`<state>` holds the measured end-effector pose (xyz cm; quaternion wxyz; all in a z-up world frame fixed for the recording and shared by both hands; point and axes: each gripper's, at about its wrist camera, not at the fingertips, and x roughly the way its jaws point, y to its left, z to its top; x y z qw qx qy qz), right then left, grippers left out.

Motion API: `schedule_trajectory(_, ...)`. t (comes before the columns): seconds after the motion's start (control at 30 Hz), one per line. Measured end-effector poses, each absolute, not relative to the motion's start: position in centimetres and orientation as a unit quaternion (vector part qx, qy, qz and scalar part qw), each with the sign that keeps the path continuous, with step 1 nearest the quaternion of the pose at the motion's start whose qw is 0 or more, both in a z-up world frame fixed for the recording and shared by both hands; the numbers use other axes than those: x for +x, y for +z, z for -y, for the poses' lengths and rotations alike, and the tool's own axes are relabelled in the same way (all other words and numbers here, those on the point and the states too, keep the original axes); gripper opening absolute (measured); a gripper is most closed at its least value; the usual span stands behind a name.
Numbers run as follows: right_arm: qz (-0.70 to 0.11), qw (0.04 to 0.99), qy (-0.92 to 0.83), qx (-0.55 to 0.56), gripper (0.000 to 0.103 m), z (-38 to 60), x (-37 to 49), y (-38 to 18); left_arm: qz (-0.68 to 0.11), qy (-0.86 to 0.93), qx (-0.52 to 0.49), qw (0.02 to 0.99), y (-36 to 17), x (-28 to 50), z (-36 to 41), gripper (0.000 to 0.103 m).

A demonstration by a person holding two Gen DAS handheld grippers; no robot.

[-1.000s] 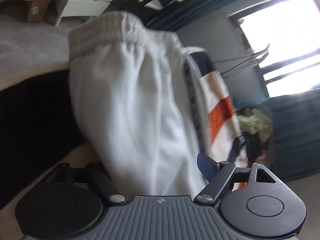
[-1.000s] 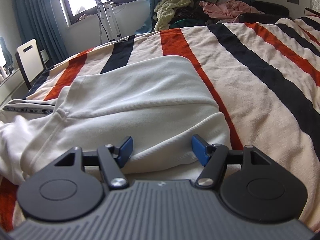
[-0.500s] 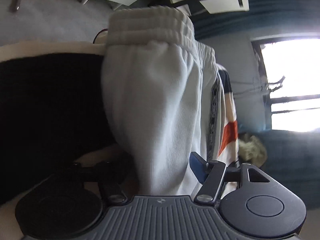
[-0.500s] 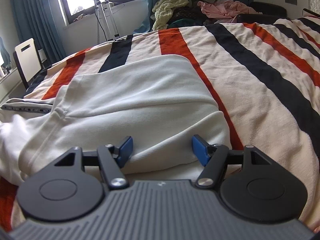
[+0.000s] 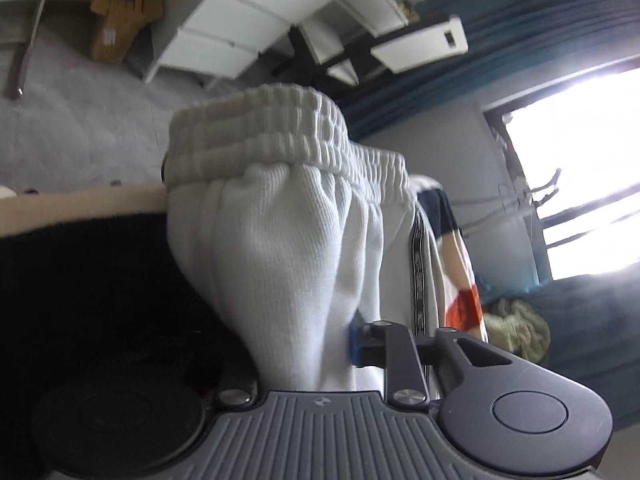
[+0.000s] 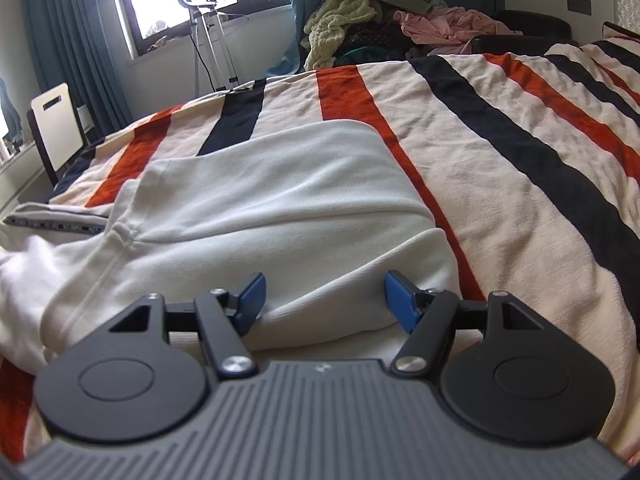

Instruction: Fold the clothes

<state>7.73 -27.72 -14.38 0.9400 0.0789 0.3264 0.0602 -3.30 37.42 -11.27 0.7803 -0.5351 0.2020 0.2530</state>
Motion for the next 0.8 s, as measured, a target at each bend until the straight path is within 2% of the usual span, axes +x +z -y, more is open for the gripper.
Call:
schedule_trajectory(0.23,-0.324,0.937,0.057,0.118,0.072,28.5,7.9,-14.5,-0.170,0.274,-0.346,0.881,-4.5,-0.8,-32.4,0.014)
schedule_trajectory(0.43,-0.320,0.931,0.052,0.165,0.070,29.6,8.0,-14.3,-0.099,0.243,-0.154,0.953,1.7,1.4,-22.1,0.014)
schedule_trajectory(0.67,-0.283,0.932,-0.010,0.225,0.071,33.1,7.6,-13.3,-0.031,0.178,-0.100,0.978,6.1,2.4,-7.0,0.014)
schedule_trajectory(0.8,-0.271,0.920,-0.052,0.277,0.072,36.0,7.6,-13.4,-0.028,0.132,-0.057,0.989,5.7,4.6,2.4,0.014)
